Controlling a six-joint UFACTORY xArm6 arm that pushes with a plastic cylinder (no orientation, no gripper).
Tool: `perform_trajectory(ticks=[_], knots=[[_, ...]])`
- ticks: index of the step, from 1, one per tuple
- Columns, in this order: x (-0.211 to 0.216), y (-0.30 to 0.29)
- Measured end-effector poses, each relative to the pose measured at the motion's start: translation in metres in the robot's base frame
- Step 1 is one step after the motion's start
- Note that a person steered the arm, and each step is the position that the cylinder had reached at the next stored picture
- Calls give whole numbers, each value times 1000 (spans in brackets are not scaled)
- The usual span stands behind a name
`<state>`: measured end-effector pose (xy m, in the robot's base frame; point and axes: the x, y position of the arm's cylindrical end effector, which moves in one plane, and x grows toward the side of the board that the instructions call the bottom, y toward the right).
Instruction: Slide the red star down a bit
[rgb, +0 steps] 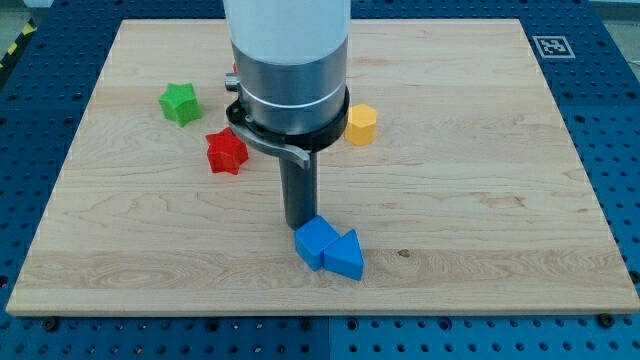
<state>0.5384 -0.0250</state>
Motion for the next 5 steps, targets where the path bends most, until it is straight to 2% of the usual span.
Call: perform_trajectory(ticks=[2,3,5], knots=[[7,-7],[-35,-4],[-43,-4]])
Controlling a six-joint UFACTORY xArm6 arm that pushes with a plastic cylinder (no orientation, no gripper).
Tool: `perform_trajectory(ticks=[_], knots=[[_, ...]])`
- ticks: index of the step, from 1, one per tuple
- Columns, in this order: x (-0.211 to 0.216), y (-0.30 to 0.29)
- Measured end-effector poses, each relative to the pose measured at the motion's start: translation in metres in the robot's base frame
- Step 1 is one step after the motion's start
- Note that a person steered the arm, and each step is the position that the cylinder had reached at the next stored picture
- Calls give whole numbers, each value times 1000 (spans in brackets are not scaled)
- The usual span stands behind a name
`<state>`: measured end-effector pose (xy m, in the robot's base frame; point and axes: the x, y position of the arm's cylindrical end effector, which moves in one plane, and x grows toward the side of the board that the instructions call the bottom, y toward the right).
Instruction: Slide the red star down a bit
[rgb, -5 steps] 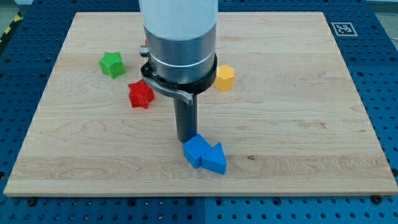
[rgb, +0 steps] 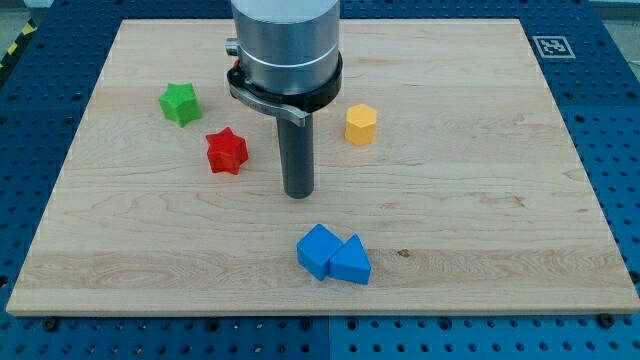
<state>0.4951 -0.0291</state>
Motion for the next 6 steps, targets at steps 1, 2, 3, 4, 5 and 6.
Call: perform_trajectory(ticks=[1,2,3,4,5,6], knots=[[-19,-5],[-51,-22],[-65,-62],[-62,-99],[-53,-126],[-34,-136]])
